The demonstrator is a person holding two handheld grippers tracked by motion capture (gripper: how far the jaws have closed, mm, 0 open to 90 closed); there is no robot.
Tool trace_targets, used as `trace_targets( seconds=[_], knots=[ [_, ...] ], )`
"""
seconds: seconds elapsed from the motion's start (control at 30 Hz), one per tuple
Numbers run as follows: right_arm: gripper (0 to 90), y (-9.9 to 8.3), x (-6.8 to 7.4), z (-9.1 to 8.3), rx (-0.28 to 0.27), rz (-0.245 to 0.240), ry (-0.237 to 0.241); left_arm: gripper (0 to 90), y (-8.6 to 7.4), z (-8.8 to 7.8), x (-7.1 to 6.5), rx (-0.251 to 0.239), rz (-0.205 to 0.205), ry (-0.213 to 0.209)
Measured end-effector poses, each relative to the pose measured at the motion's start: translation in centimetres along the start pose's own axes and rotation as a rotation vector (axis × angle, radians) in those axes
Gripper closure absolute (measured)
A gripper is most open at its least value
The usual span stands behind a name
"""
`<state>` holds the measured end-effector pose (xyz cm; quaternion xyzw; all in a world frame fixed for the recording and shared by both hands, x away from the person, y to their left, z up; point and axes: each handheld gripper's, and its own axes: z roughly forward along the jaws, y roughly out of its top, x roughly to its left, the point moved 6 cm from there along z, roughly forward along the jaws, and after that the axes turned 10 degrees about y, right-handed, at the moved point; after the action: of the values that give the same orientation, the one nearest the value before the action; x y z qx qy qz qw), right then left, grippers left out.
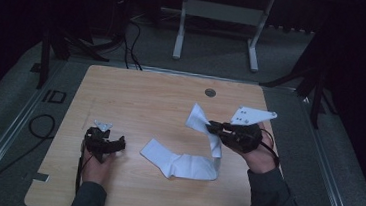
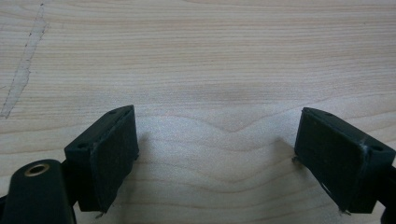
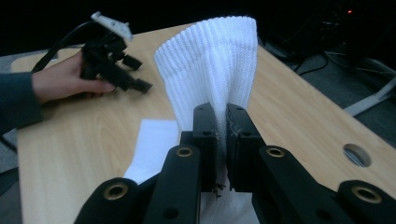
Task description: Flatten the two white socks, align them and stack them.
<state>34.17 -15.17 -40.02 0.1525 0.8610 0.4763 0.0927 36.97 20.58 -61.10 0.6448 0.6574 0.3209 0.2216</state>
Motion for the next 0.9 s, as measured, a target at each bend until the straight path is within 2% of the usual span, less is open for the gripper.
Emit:
trace_targets(
  seconds=[0.2,0.37,0.53,0.6,0.9],
  knots=[
    [83.7,-0.6,1.1,0.7,0.008,-0.010,0.025,13.3,0.0,0.0,0.0,0.000,0.000,0.000],
    [83.7,-0.8,1.4,1.0,0.013,-0.006,0.035,13.3,0.0,0.0,0.0,0.000,0.000,0.000],
    [83.6,-2.0,1.6,2.7,0.033,0.000,0.042,13.3,0.0,0.0,0.0,-0.002,-0.001,0.000],
    [83.6,-2.7,1.4,3.7,0.033,0.026,0.053,13.3,0.0,0.0,0.0,-0.004,-0.003,0.001],
    [83.5,-2.8,1.9,5.9,0.032,0.045,0.082,13.3,0.0,0.0,0.0,-0.005,-0.006,0.001]
  ],
)
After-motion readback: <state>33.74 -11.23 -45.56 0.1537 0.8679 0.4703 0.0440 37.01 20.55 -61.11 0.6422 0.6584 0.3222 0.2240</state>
